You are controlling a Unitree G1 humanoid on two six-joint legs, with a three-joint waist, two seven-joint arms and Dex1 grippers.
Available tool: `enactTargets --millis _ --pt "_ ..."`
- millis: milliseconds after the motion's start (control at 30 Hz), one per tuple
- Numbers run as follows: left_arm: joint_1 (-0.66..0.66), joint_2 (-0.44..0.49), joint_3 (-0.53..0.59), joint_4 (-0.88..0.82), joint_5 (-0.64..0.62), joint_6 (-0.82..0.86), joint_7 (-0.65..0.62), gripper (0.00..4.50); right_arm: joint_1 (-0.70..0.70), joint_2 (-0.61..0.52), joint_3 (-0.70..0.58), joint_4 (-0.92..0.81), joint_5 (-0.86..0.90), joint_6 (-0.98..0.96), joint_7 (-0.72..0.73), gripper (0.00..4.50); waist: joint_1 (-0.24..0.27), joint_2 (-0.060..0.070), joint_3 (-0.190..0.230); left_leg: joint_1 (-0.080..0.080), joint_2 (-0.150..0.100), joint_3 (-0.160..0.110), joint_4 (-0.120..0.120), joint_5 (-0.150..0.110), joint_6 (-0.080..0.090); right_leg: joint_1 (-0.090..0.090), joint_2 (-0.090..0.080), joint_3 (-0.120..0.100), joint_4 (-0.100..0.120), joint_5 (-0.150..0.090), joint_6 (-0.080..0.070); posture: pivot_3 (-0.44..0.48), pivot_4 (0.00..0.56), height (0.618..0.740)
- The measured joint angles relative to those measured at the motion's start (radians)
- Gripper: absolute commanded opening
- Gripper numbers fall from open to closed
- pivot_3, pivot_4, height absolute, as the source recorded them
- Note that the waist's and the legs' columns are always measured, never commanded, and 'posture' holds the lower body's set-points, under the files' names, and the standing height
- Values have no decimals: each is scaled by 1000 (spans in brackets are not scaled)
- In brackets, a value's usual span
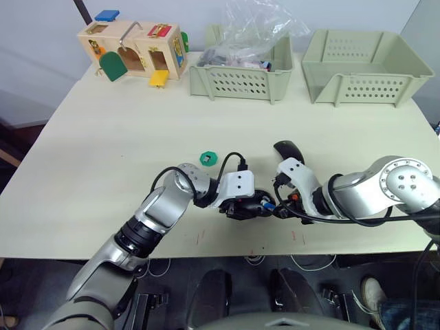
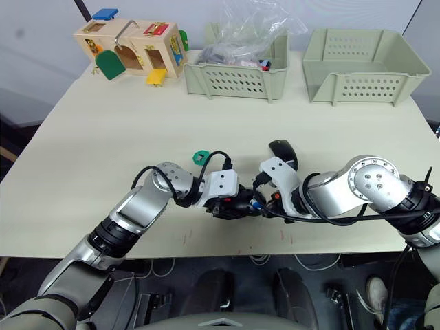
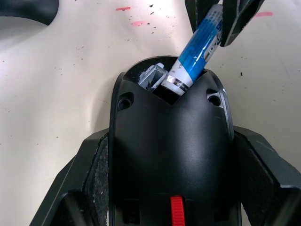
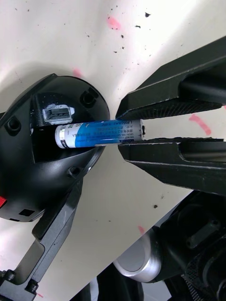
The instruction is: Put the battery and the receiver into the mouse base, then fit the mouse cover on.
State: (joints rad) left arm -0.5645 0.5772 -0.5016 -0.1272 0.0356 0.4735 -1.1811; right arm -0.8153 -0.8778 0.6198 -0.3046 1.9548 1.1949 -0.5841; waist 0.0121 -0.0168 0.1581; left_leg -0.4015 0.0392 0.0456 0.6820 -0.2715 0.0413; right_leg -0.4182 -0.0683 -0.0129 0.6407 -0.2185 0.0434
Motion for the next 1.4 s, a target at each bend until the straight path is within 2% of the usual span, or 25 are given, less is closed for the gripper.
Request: enactTargets --millis 200,233,300,433,567,733,800,900,1000,1067,1233,1333,1400 --pt "1 -1 0 -1 0 0 1 2904 -8 46 0 33 0 2 -36 60 0 0 0 0 0 0 0 0 0 0 0 0 0 0 0 0 150 740" --pt "2 -1 0 -2 0 0 1 2904 -9 50 0 39 0 4 -36 860 0 0 0 0 0 0 0 0 0 0 0 0 0 0 0 0 150 740" --pt "3 0 1 -5 0 1 1 2904 -13 56 0 43 0 11 -36 1460 0 0 0 -1 0 0 0 0 0 -1 0 0 0 0 0 0 150 740" --pt "5 -1 1 -8 0 1 4 2904 -21 53 0 43 0 24 -35 3293 1 0 0 -1 0 0 0 0 1 -1 0 0 0 0 0 0 150 740" --pt "7 -3 1 -10 0 2 5 2904 -23 -23 -13 7 0 30 -5 3293 1 0 0 -2 0 0 0 -1 1 -1 -1 0 -1 0 0 0 150 740" --pt "9 -4 1 -12 0 1 5 2904 6 -109 -125 -186 -37 20 71 3293 3 0 0 -3 0 -2 0 -2 3 -1 -1 -2 -2 -1 1 0 150 740" --pt "9 -3 2 -13 0 1 4 2904 123 -110 -201 -301 -202 -25 165 3293 2 0 0 -5 0 -2 0 -2 3 -1 -2 -2 -4 -1 2 0 150 740" --pt "7 -4 1 -14 0 1 2 2904 169 -132 -221 -395 -352 -23 283 3293 1 1 -1 -6 0 -1 0 -2 3 -3 -2 -1 -3 0 2 0 150 740" --pt "8 -5 1 -15 0 1 3 2904 291 -144 -275 -464 -504 -74 409 3293 4 0 -1 -8 -1 -3 1 -2 3 -4 -2 -3 -4 -1 2 0 150 740" --pt "9 -4 2 -17 -1 -1 1 2904 402 -161 -287 -510 -674 -151 497 3293 3 0 -1 -9 -2 -3 1 -2 3 -5 -2 -3 -4 -1 3 0 150 740" --pt "11 -4 2 -18 0 0 3 2904 612 -126 -326 -544 -988 -385 717 3293 3 0 -1 -9 -2 -3 2 -2 3 -5 -1 -3 -4 1 7 0 150 740" --pt "13 -2 3 -20 0 1 4 2904 754 -32 -351 -502 -1092 -521 817 3293 3 -1 -1 -9 -2 -4 2 -2 3 -5 0 -4 -4 1 8 0 150 740" --pt "13 1 5 -21 1 3 5 2904 783 0 -361 -479 -1133 -574 849 3293 1 0 -1 -8 -2 -1 3 -2 3 -4 0 -1 -3 0 10 0 150 740"
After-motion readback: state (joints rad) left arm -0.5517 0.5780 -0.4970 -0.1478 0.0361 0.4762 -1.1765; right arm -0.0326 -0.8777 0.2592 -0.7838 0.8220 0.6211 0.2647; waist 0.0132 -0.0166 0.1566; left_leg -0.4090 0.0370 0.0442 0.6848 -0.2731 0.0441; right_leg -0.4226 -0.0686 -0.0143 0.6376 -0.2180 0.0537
